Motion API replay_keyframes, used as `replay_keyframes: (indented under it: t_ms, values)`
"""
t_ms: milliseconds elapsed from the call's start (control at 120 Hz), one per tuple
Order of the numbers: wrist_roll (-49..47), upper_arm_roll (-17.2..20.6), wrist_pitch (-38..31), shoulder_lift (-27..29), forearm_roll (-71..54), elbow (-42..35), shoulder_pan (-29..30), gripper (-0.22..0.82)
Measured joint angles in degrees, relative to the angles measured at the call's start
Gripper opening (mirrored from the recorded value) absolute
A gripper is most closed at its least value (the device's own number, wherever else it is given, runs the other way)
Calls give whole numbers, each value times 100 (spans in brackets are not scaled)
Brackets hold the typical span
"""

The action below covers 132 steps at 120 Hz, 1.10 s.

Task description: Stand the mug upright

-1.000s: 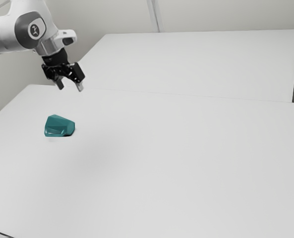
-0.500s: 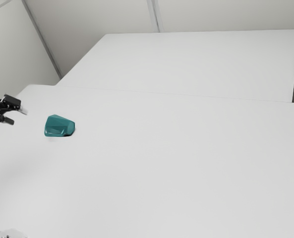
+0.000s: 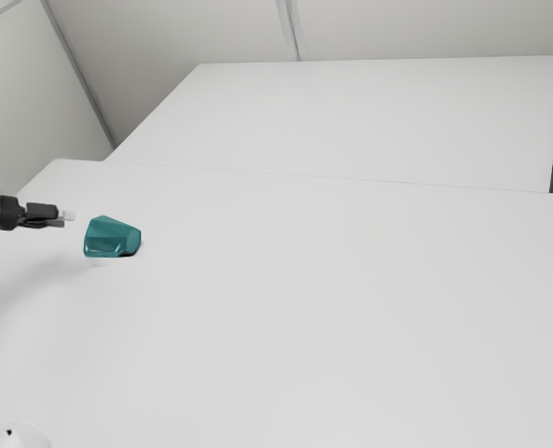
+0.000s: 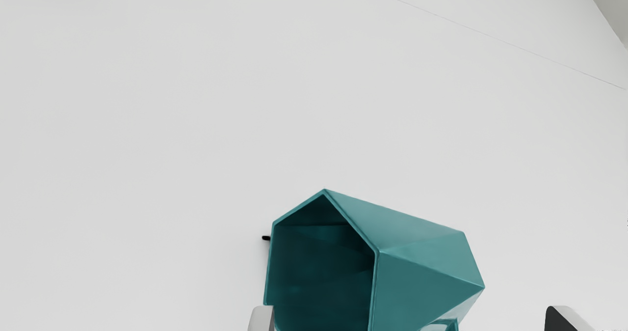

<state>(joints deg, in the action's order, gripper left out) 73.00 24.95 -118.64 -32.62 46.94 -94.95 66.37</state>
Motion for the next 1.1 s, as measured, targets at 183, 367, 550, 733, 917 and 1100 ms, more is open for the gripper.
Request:
replay_keyframes:
  t_ms: [183, 367, 550, 733, 917, 1100]
  values:
    - [747, 43, 124, -351, 26, 52, 16, 60]
    - [1299, 67, 171, -509, 35, 53, 12, 60]
    - [1704, 297, 179, -523, 60, 5, 7, 59]
    - [2002, 333, 154, -499, 163, -208, -5, 58]
    - [2222, 337, 116, -484, 283, -326, -22, 51]
    - [2384, 411, 89, -438, 363, -351, -36, 32]
